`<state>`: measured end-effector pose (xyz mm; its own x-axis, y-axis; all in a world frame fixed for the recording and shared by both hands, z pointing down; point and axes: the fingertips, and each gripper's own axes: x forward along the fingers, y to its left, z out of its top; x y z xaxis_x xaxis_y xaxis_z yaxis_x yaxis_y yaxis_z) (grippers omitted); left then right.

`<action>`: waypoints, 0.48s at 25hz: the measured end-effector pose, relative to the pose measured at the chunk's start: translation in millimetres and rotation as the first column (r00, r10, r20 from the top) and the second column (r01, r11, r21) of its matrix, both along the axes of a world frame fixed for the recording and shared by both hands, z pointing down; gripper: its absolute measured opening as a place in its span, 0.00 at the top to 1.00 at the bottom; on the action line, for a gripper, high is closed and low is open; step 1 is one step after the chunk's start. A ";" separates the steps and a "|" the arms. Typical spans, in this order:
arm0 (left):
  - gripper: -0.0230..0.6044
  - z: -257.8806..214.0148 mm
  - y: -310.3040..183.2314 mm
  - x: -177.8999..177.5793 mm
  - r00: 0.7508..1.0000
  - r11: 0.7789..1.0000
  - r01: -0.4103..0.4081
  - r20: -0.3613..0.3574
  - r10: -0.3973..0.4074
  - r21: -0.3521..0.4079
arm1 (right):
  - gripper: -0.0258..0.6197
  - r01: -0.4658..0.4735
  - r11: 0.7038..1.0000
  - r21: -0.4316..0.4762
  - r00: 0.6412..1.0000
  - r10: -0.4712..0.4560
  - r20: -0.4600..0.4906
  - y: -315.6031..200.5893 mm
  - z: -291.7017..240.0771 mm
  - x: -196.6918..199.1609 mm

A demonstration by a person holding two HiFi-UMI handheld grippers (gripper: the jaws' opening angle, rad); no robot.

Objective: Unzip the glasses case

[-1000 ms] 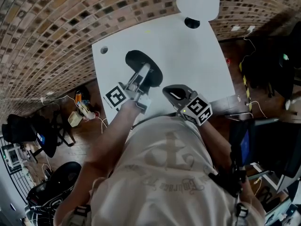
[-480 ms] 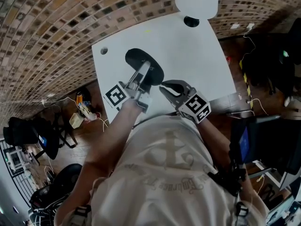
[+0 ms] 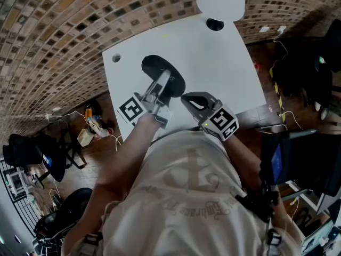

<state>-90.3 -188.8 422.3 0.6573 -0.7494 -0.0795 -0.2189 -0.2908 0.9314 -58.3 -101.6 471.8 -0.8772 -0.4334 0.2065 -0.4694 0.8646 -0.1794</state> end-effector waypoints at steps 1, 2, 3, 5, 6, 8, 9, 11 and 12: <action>0.55 -0.2 1.1 -0.1 1.000 1.000 -0.003 0.007 0.003 0.005 | 0.94 0.001 1.000 0.000 1.000 -0.001 -0.004 0.6 0.5 -0.2; 0.55 -0.3 2.1 -0.1 1.000 1.000 -0.005 0.011 0.004 0.007 | 0.94 0.003 1.000 0.000 1.000 -0.003 -0.007 1.2 0.9 -0.4; 0.55 -0.1 2.9 -0.2 1.000 1.000 -0.005 0.013 0.005 0.006 | 0.94 0.006 1.000 0.000 1.000 -0.006 -0.012 1.9 1.1 -0.7; 0.55 0.9 3.8 -1.4 1.000 1.000 -0.003 0.018 0.003 0.003 | 0.94 0.012 1.000 0.003 1.000 -0.012 -0.021 2.7 1.5 -1.2; 0.56 1.2 4.1 -1.9 1.000 1.000 -0.001 0.020 0.001 0.003 | 0.95 0.015 1.000 0.005 1.000 -0.015 -0.025 2.7 1.6 -1.2; 0.56 0.8 4.5 -2.2 1.000 1.000 0.001 0.023 -0.001 0.005 | 0.95 0.018 1.000 0.008 0.999 -0.017 -0.034 2.1 1.7 -0.7; 0.56 0.6 4.7 -2.3 1.000 1.000 0.002 0.027 -0.003 0.007 | 0.95 0.019 1.000 0.010 0.999 -0.019 -0.039 1.8 1.7 -0.5; 0.57 0.2 5.3 -3.0 0.999 1.000 0.004 0.035 -0.004 0.007 | 0.95 0.021 1.000 0.013 0.999 -0.020 -0.048 1.7 1.4 -0.6; 0.57 -0.2 5.8 -3.2 0.999 1.000 0.003 0.037 -0.003 0.007 | 0.95 0.021 1.000 0.013 0.998 -0.021 -0.051 1.7 1.1 -0.8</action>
